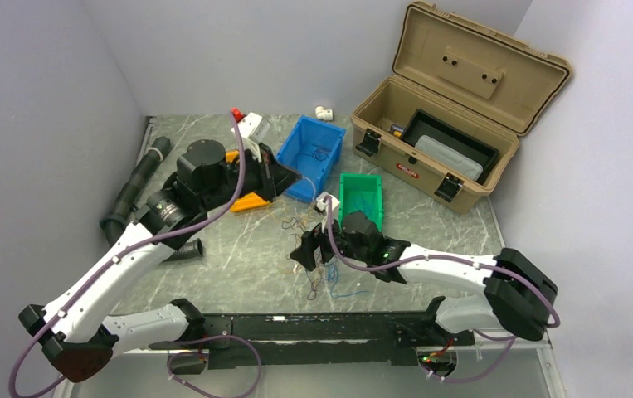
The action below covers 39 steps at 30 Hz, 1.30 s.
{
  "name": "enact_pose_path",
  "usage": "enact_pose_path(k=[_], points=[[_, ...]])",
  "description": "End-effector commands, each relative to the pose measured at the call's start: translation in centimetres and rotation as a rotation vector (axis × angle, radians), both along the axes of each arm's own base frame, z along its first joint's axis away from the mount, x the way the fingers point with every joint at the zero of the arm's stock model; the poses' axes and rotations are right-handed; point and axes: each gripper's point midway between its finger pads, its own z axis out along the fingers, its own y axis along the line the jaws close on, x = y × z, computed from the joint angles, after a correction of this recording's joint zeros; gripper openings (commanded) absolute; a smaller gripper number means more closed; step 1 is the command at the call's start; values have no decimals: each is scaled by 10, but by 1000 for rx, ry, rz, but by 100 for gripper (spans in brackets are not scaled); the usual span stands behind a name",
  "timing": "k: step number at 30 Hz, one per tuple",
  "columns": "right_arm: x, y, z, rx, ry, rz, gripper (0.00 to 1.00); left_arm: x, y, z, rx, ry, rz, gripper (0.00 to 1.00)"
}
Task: Untangle the cables
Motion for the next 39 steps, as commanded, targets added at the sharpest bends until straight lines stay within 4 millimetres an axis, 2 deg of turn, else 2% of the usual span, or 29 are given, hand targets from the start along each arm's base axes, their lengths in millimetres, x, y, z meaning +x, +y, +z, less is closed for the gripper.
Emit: enact_pose_path(k=[1, 6, 10, 13, 15, 18, 19, 20, 24, 25, 35, 39], points=[[8, 16, 6, 64, -25, -2, 81, -4, 0, 65, -125, -101, -48, 0], [7, 5, -23, 32, 37, -63, 75, 6, 22, 113, -161, -184, 16, 0], [-3, -21, -52, 6, 119, -145, 67, 18, 54, 141, -196, -230, 98, 0], [-8, -49, -63, 0, 171, -249, 58, 25, 75, 150, -224, -248, 155, 0], [-12, -70, -68, 4, 191, -321, 53, 29, 79, 148, -232, -245, 164, 0], [-13, -90, -54, 38, 167, -380, 40, 33, 78, 140, -236, -223, 152, 0], [-13, -95, -47, 49, 150, -389, 39, 33, 76, 137, -239, -217, 141, 0], [-14, -97, -39, 64, 127, -381, 41, 34, 74, 135, -246, -210, 132, 0], [-15, -98, -1, 91, 24, -321, 66, 33, 66, 130, -253, -199, 79, 0], [-14, -97, 8, 89, 0, -310, 69, 33, 64, 129, -250, -194, 72, 0], [4, -83, 71, 69, -159, -273, 72, 21, 58, 125, -249, -175, 2, 0], [10, -76, 86, 83, -186, -270, 71, 15, 53, 125, -252, -162, -46, 0]])
